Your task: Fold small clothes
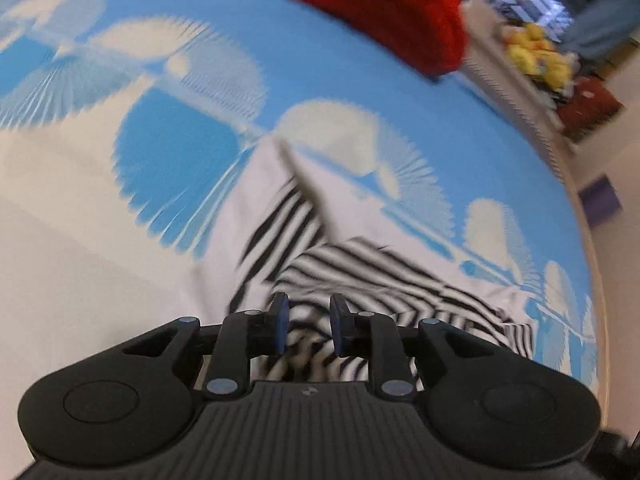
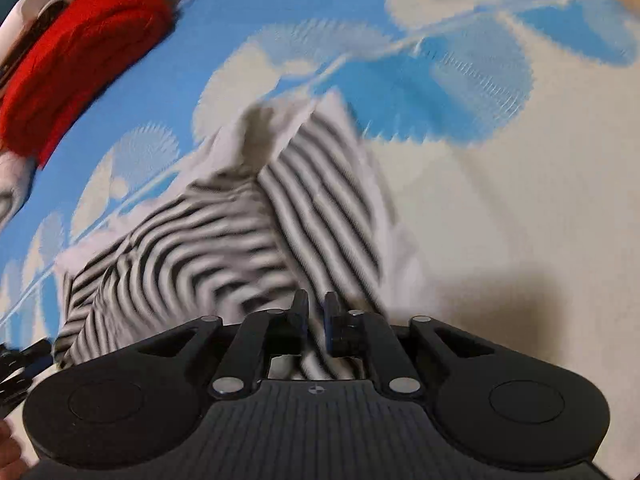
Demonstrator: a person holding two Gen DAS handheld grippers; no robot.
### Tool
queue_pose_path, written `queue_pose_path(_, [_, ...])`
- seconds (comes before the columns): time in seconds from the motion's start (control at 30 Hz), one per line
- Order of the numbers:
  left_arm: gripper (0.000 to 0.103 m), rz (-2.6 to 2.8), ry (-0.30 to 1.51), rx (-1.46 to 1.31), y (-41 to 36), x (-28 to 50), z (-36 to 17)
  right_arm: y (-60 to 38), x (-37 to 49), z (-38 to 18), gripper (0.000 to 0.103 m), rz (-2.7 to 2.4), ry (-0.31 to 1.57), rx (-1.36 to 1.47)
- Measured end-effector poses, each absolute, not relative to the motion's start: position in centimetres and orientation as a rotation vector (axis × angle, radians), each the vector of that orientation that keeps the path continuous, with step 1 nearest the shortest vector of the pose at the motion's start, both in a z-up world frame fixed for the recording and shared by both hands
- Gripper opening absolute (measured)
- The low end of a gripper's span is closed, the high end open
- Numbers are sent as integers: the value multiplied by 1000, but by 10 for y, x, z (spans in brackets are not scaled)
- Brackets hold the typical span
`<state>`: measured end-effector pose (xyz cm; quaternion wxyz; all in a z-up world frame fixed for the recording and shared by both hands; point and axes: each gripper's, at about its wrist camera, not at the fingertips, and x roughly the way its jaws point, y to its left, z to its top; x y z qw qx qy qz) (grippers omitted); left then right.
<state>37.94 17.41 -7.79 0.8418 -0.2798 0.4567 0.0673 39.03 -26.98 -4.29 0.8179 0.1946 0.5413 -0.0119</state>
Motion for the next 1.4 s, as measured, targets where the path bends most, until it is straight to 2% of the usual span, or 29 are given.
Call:
queue_pose_path(0.13, [23,-13,958,-566,153,387,-72,-275,385,-31,12,59,1047,482])
queue_pose_path(0.27, [23,19,1126,-495,143,393,-98,-259,390,-40,12,280,1085,572])
queue_pose_path(0.3, [19,75,1167,-470,146,392,-106,-254,390,-46,13,296,1124,562])
queue_pose_path(0.33, [10,120,1191,-471,152,391,-114,-250,391,-56,13,262,1183,512])
queue_pose_path(0.37, [7,142,1202,-495,158,390,-118,-247,390,-66,13,199,1238,452])
queue_pose_path(0.4, [7,142,1203,-523,163,389,-118,-249,390,-77,11,136,1287,410])
queue_pose_path(0.43, [8,132,1194,-542,165,388,-114,-253,389,-87,4,97,1317,419])
queue_pose_path(0.53, [14,46,1125,-542,163,387,-93,-261,390,-83,5,85,1293,487])
queue_pose_path(0.63, [15,16,1121,-519,156,389,-89,-256,389,-63,7,145,1199,437])
queue_pose_path(0.73, [14,53,1240,-437,154,388,-113,-253,390,-79,8,111,1298,398])
queue_pose_path(0.8, [15,36,1243,-406,151,386,-109,-254,391,-85,8,92,1329,416])
queue_pose_path(0.87, [17,10,1205,-367,147,380,-90,-253,390,-72,8,87,1292,402])
queue_pose_path(0.93, [26,7,1131,-307,144,365,-69,-254,383,-51,9,93,1205,404])
queue_pose_path(1.07, [26,28,1005,-238,144,314,-26,-267,346,11,12,124,990,416])
queue_pose_path(1.13, [26,4,969,-233,146,283,-7,-281,321,39,23,129,918,432])
queue_pose_path(1.2, [26,-24,923,-215,149,246,13,-298,286,63,28,157,869,430])
queue_pose_path(1.4, [26,-56,848,-272,165,137,33,-338,187,80,29,188,829,337])
